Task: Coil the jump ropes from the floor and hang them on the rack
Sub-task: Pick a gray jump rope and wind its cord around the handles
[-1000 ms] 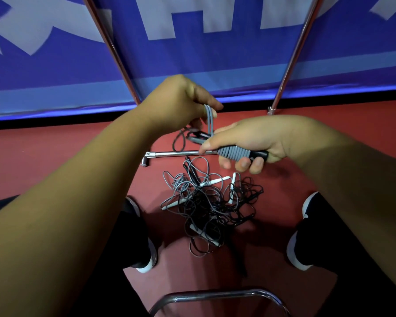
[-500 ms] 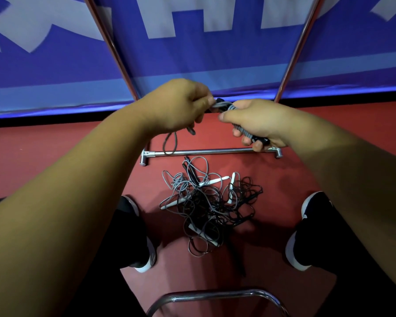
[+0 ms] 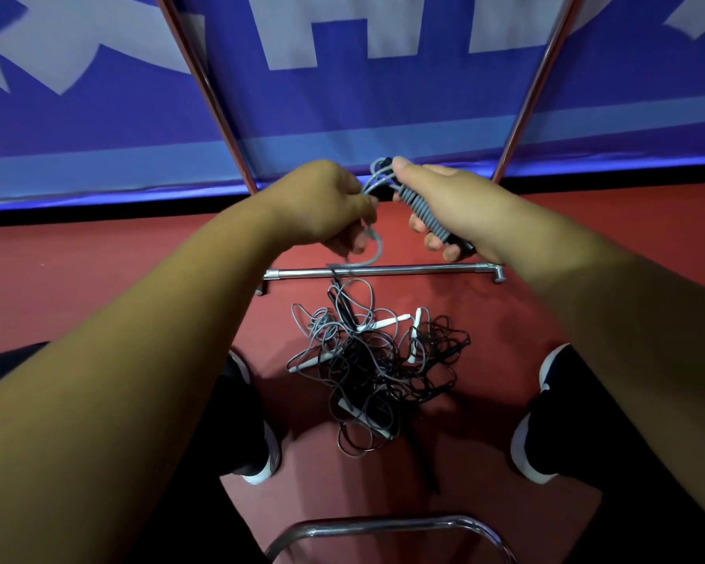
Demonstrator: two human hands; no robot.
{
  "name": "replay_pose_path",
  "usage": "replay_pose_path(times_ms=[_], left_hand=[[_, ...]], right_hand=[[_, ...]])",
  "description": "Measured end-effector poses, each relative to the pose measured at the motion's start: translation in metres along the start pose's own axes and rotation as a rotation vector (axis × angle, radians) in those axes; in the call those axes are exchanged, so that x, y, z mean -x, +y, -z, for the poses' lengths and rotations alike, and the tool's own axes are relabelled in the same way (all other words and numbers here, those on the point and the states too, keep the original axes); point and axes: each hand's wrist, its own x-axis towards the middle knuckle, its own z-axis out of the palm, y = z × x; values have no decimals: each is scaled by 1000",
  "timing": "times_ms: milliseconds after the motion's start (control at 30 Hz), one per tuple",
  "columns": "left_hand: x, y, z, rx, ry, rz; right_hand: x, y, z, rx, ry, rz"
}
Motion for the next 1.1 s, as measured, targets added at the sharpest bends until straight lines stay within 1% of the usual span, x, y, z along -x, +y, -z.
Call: replay_pose_path(times_ms=[67, 133, 167, 200, 300, 367, 467, 533, 633, 767, 900, 1033, 1100], left_hand=[[0, -2, 6, 296, -88, -6], [1, -2, 11, 450, -155, -38], [1, -2, 12, 470, -170, -55], [1, -2, 12, 433, -154, -85], [0, 0, 9, 168, -38, -222], [0, 0, 5, 145, -54, -285], [2, 1, 1, 233, -156, -353], [3, 0, 0, 281, -213, -339], [1, -4, -5, 230, -240, -307], [-3, -7, -8, 212, -170, -248], [-4, -8, -5, 182, -89, -152], [-4, -11, -3, -8, 33, -65], [-4, -12, -2, -50, 98, -43]], right_hand=[[-1, 0, 3, -38, 33, -11], [-2, 1, 6, -74, 48, -28], [-2, 1, 7, -97, 49, -38], [-2, 2, 8, -111, 45, -47], [-2, 1, 8, -128, 14, -74], [-2, -1, 8, -151, -17, -95], [-1, -4, 10, -176, -76, -107], [0, -4, 12, -213, -68, -122], [2, -5, 15, -267, -80, -132], [4, -8, 17, -326, -75, -125], [5, -8, 17, -358, -21, -105], [4, -8, 19, -428, 89, -105], [3, -8, 20, -455, 124, -110]])
